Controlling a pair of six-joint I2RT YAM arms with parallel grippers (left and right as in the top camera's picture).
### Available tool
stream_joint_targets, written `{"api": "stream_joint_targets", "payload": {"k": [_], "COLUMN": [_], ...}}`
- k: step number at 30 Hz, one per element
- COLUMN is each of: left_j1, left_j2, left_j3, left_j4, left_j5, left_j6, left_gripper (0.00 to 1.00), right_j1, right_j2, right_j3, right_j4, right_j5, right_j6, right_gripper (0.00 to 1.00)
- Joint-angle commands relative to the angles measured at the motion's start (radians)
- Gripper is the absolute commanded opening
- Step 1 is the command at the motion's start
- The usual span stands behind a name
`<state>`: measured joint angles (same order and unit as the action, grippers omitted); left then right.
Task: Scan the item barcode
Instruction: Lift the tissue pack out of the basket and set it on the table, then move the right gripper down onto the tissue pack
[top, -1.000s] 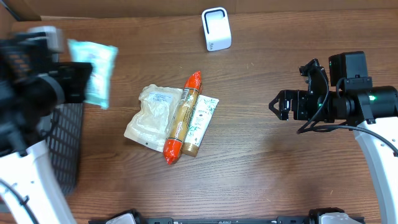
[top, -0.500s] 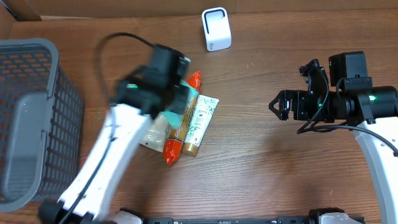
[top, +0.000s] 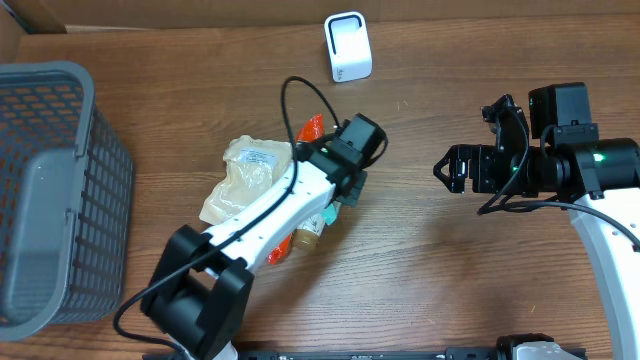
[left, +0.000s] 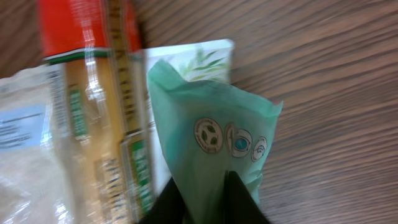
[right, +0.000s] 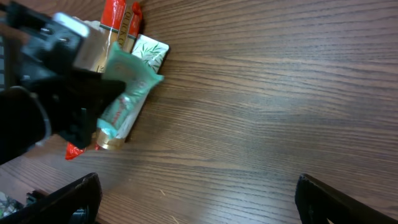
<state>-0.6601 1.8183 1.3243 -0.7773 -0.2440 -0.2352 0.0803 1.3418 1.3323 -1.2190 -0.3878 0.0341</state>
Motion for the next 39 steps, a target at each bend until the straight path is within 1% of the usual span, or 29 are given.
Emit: {"api": "stream_joint_targets", "payload": {"k": [1,2,3,4,7,9,13,16,19,20,24,27,32,35,39], "left_j1": [-0.029,-0.029,-0.028,-0.026,0.007,0.041,0.122,0.189,0.278,0.298,0.431,0.522,0.655,0.685,0.688], "left_j2": [0.032,0.036,0.036,0.035,0.018,-0.003,-0.069,-0.129,-0.196,-0.208,-0.271,-0.276,-0.249,-0.222,-0.19], "left_j3": [0.001,0.001,0.001,0.002,0.028,0.071,0.204,0.326,0.443,0.457,0.474,0.474,0.471,0.471,0.471], "left_j4": [0.039,0.049,0.054,0.057,0.035,-0.008,-0.119,-0.2,-0.29,-0.305,-0.383,-0.44,-0.498,-0.51,-0.525], "left_j5": [0.082,0.111,0.131,0.143,0.164,0.168,0.171,0.201,0.205,0.205,0.22,0.219,0.22,0.219,0.219], "left_j6": [-0.027,-0.027,-0.027,-0.028,-0.034,-0.034,-0.029,-0.004,-0.004,-0.004,-0.005,-0.005,-0.027,-0.035,-0.034], "left_gripper": [0.7,0.84,0.95,1.0,1.0,0.99,1.0,1.0,0.99,1.0,1.0,1.0,1.0,1.0,1.0], "right_j1": [0.005,0.005,0.005,0.005,0.005,0.005,0.005,0.005,0.005,0.005,0.006,0.026,0.142,0.238,0.348], "right_j2": [-0.004,-0.004,-0.004,-0.004,-0.004,-0.004,-0.004,-0.004,-0.001,0.001,0.032,0.077,0.17,0.208,0.248], "right_j3": [-0.003,-0.003,-0.003,-0.003,-0.003,-0.003,-0.003,-0.003,-0.003,-0.003,-0.003,-0.003,-0.003,-0.003,-0.003], "right_j4": [0.005,0.005,0.005,0.005,0.005,0.005,0.006,0.01,0.033,0.035,0.036,0.041,0.094,0.142,0.191], "right_j5": [0.005,0.005,0.005,0.005,0.005,0.005,-0.003,-0.021,-0.016,-0.017,-0.015,0.006,0.154,0.24,0.34], "right_j6": [0.003,0.004,0.003,0.003,0.003,0.004,0.004,0.006,0.116,0.132,0.198,0.242,0.37,0.441,0.535], "right_gripper": [1.0,1.0,1.0,1.0,1.0,1.0,1.0,1.0,1.0,1.0,1.0,1.0,1.0,1.0,1.0]}}
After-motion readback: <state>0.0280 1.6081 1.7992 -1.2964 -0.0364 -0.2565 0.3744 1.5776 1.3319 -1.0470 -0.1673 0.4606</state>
